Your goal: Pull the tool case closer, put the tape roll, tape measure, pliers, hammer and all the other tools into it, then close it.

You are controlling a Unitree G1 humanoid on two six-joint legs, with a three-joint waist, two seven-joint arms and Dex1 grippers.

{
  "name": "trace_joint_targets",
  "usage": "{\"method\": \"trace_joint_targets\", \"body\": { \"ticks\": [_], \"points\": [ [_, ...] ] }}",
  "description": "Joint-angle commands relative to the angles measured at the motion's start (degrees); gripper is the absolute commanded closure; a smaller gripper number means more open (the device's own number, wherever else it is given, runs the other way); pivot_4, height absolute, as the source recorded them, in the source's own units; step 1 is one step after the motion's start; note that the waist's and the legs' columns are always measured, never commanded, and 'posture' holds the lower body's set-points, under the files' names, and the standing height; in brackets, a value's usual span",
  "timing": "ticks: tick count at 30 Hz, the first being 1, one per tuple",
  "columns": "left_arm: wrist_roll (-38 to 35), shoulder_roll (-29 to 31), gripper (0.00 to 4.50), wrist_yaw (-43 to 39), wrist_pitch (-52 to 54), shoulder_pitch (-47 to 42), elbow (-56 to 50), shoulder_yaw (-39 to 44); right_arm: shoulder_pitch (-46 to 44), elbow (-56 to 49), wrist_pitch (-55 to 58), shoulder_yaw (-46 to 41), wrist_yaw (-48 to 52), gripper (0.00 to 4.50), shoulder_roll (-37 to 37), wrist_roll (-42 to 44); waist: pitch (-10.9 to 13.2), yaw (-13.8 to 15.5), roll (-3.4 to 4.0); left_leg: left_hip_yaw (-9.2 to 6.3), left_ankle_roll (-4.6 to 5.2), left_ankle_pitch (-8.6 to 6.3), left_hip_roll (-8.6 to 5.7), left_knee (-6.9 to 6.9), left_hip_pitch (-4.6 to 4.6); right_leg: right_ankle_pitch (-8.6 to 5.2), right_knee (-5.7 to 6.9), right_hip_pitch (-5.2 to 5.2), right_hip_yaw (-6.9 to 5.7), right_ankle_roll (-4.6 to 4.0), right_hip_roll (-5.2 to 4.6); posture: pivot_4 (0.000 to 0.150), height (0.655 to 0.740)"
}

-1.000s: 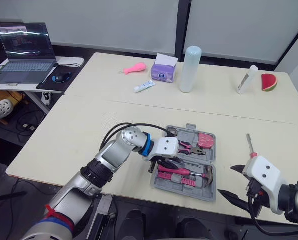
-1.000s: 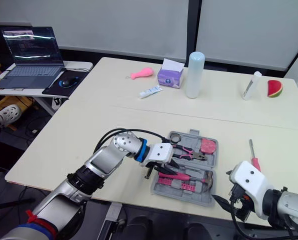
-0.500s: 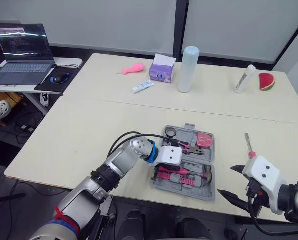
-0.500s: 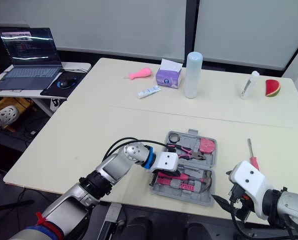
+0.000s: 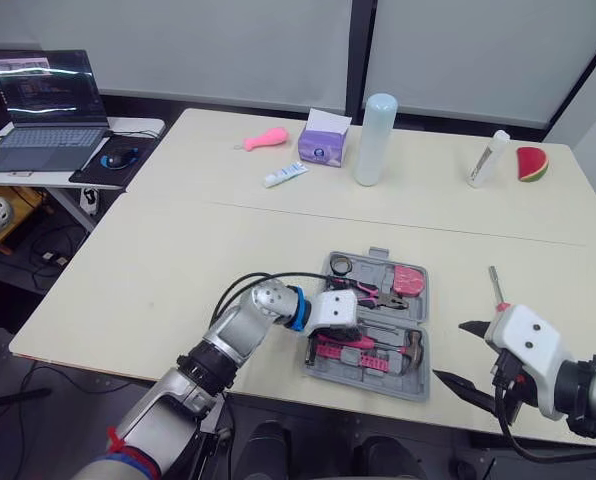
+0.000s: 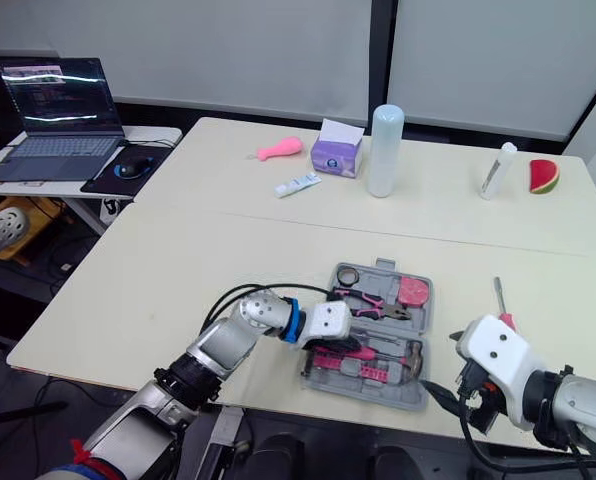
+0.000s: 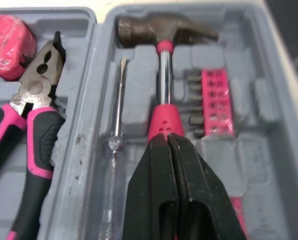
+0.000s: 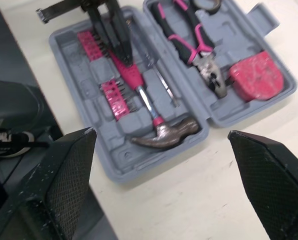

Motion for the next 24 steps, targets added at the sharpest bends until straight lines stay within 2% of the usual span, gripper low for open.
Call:
{"method": "trace_joint_targets", "body": {
  "ticks": [1, 4, 7, 10, 15, 16, 17, 20, 24],
  "points": [
    [-8.28, 4.08, 4.49, -1.42, 2.93, -0.22, -5.32, 10.26, -1.97, 1.72, -3.05, -2.93, 0.03, 0.0, 0.96, -2.37, -0.02, -0.18, 0.04, 0.0, 0.0, 0.0, 0.02, -0.01, 0.01, 0.0, 0.0, 0.0, 0.0, 0.0, 0.01, 0.15, 0.7161],
    [-12.04, 7.07, 4.49, 0.22, 2.89, 2.68, -6.76, 16.8, -2.76, 4.52, -6.16, -4.08, -0.49, 0.0, 2.83, -5.53, -0.03, -0.45, 0.05, 0.01, 0.0, 0.0, 0.03, -0.03, 0.06, 0.0, 0.01, 0.01, -0.01, 0.0, 0.01, 0.15, 0.7161],
    [-14.23, 8.59, 4.49, 4.9, 3.14, 7.36, -7.95, 23.57, -1.33, 8.1, -12.78, -5.84, -1.35, 0.0, 5.66, -12.4, -0.02, -0.56, 0.04, -0.02, 0.0, 0.0, 0.01, -0.03, 0.07, 0.0, -0.01, 0.02, 0.01, 0.0, -0.05, 0.15, 0.7161],
    [-14.84, 8.38, 4.49, 12.58, 1.09, 13.62, -7.25, 30.93, 0.9, 12.31, -18.74, -7.95, -3.99, 0.0, 11.38, -17.78, -0.02, -0.61, 0.04, -0.08, 0.0, 0.0, 0.01, -0.03, 0.06, 0.0, -0.03, 0.01, 0.01, 0.0, -0.25, 0.15, 0.7161],
    [-16.0, 7.16, 4.49, 19.2, -0.35, 20.66, -6.91, 36.77, 4.49, 18.4, -27.07, -10.72, -4.99, 0.0, 20.1, -21.09, -0.04, -0.73, 0.07, -0.13, -0.01, 0.0, 0.04, -0.03, 0.1, 0.0, 0.02, 0.0, 0.0, 0.0, -0.32, 0.15, 0.7161],
    [-16.82, 6.27, 4.11, 21.34, -0.05, 23.07, -7.27, 38.69, 5.92, 20.56, -29.67, -11.84, -5.92, 0.0, 23.13, -21.92, -0.06, -0.83, 0.12, -0.11, -0.01, 0.0, 0.05, -0.04, 0.13, 0.0, 0.01, 0.01, 0.01, 0.0, -0.33, 0.15, 0.7161],
    [-17.13, 5.42, 3.94, 22.91, -1.39, 25.58, -7.51, 40.19, 7.94, 22.87, -32.22, -12.55, -6.16, 0.0, 25.75, -22.9, -0.07, -0.95, 0.13, -0.09, -0.01, 0.0, 0.05, -0.05, 0.13, 0.0, 0.02, 0.01, 0.0, 0.0, -0.33, 0.15, 0.7161],
    [-17.62, 2.92, 3.07, 27.78, -2.62, 29.55, -8.36, 42.77, 11.09, 28.2, -36.99, -13.78, -5.7, 0.0, 30.19, -23.52, -0.05, -1.16, 0.15, -0.07, -0.01, 0.0, 0.06, -0.15, 0.12, 0.0, -0.02, -0.01, 0.05, 0.01, -0.37, 0.15, 0.7161],
    [-18.9, 0.5, 1.77, 31.44, -1.44, 34.24, -11.35, 44.32, 14.54, 33.0, -41.08, -13.63, -4.17, 0.0, 32.96, -23.58, -0.1, -1.4, 0.25, -0.04, 0.23, -0.12, 0.09, -0.15, 0.31, 0.0, 0.07, 0.04, 0.17, 0.01, -0.38, 0.15, 0.7161]
  ]
}}
